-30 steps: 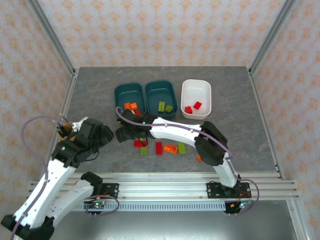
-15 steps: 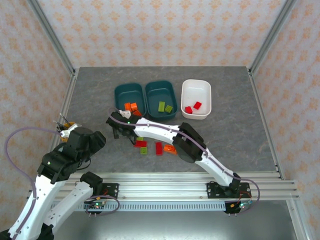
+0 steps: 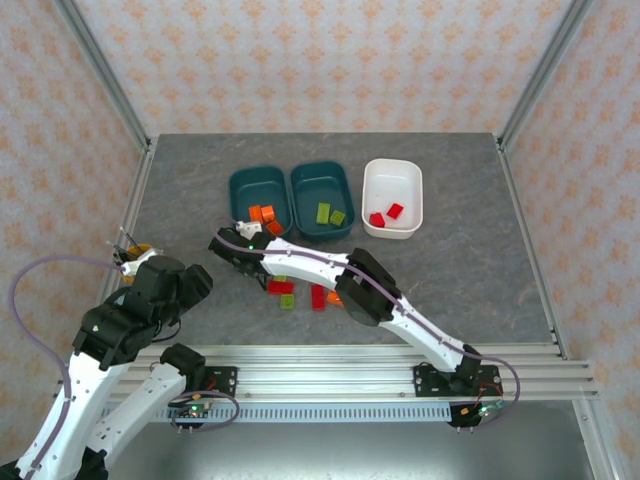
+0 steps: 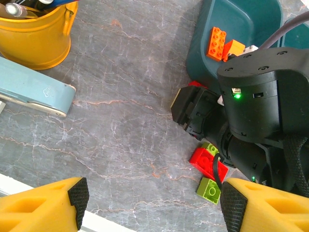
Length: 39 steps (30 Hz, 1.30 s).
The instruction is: Sort the legos into containers by color
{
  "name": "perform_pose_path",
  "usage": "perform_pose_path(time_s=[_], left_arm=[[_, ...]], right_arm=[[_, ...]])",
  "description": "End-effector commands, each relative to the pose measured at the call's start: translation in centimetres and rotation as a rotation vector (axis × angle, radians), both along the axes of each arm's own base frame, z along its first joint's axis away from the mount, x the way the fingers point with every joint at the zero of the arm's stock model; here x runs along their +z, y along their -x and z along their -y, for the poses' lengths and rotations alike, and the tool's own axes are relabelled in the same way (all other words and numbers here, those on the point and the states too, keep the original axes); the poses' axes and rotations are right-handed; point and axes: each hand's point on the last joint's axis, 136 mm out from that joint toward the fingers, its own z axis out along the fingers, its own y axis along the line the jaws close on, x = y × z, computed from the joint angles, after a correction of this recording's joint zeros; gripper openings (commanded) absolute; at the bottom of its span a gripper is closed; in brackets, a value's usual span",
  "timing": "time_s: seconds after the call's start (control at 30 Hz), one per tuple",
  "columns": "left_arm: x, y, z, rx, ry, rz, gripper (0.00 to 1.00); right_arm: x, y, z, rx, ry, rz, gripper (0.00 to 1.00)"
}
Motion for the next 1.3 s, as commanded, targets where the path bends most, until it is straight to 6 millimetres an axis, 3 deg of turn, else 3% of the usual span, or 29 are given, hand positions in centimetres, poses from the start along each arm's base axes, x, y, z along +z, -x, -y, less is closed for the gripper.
perform_pose_path(time_s=[0.0, 0.1, 0.2, 0.43, 0.53, 0.7, 0.8, 0.93, 1.07, 1.27], left_arm=[[0.7, 0.4, -0.2, 0.002, 0.005, 0.016, 0.75], [0.7, 0.3, -0.2, 0.005, 0.006, 0.017, 0.75], [0.6, -0.1, 0.2, -0.008, 0.015, 0.021, 0.75], [1.3, -3.2, 4.2, -0.148, 0.118, 0.059, 0.75], [1.7, -5.2, 7.0, -0.231, 0.188, 0.073, 0.76], [1.9, -8.8, 12.1, -0.374, 0.199, 0.062, 0.76], [1.8, -11.0, 15.3, -0.430, 0.184, 0.048, 0.76], [1.5, -13.6, 19.3, -0.483, 0.180, 0.040, 0.76], [1.5, -15.9, 22.4, -0.532, 0.159, 0.022, 0.76], [0.8, -18.2, 24.7, -0.570, 0.124, -0.010, 0.76]], right_arm=[[-0.7, 0.9, -0.1, 0.021, 0.012, -0.034, 0.31], [0.3, 2.0, -0.3, 0.052, -0.020, -0.058, 0.24], [2.7, 3.2, -0.4, 0.085, -0.081, -0.079, 0.21], [11.3, 3.7, 1.7, 0.100, -0.219, -0.041, 0.20], [14.2, 2.7, 5.4, 0.043, -0.243, -0.021, 0.20], [17.2, -1.8, 16.1, -0.133, -0.241, 0.032, 0.20], [16.8, -5.3, 23.2, -0.255, -0.212, 0.037, 0.20], [14.2, -10.2, 29.7, -0.382, -0.215, -0.016, 0.21], [10.9, -15.2, 33.1, -0.447, -0.202, -0.091, 0.21], [7.0, -19.7, 34.6, -0.484, -0.172, -0.181, 0.22]])
